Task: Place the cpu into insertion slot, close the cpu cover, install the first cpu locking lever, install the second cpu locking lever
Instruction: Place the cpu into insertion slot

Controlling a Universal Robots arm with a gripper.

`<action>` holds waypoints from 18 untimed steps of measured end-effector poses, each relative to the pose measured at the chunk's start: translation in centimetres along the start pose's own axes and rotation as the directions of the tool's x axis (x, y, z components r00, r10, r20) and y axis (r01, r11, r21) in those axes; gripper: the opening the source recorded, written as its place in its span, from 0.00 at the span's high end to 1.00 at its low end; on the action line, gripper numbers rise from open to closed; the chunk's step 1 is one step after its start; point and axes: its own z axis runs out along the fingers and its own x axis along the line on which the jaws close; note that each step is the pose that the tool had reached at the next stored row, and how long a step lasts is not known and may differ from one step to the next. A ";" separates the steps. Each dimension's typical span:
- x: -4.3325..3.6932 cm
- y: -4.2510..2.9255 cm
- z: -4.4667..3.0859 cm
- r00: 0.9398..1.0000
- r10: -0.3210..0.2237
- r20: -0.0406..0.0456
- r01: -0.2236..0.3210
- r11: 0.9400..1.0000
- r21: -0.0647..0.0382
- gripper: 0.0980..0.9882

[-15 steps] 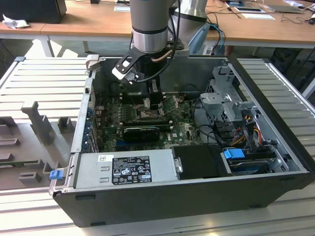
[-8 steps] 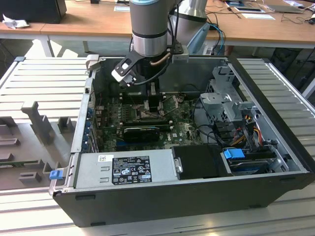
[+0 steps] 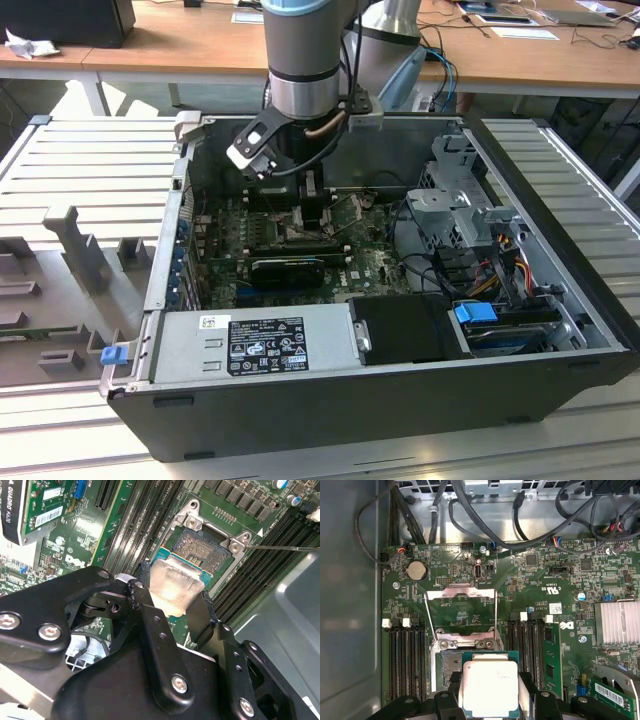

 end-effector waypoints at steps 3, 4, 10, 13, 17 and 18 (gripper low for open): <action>0.06 0.00 0.17 1.000 0.000 0.000 0.000 1.000 0.000 0.52; 0.09 0.00 0.22 1.000 0.000 0.000 0.000 1.000 0.000 0.52; 0.36 -0.05 0.65 0.999 -0.038 -0.004 0.038 0.999 0.000 0.52; 0.50 -0.12 1.03 0.999 -0.046 -0.005 0.046 0.999 0.001 0.52; 0.73 -0.38 1.39 0.999 -0.046 -0.006 0.046 0.999 0.001 0.52; 0.79 -0.54 1.55 0.999 -0.046 -0.006 0.046 0.999 0.001 0.52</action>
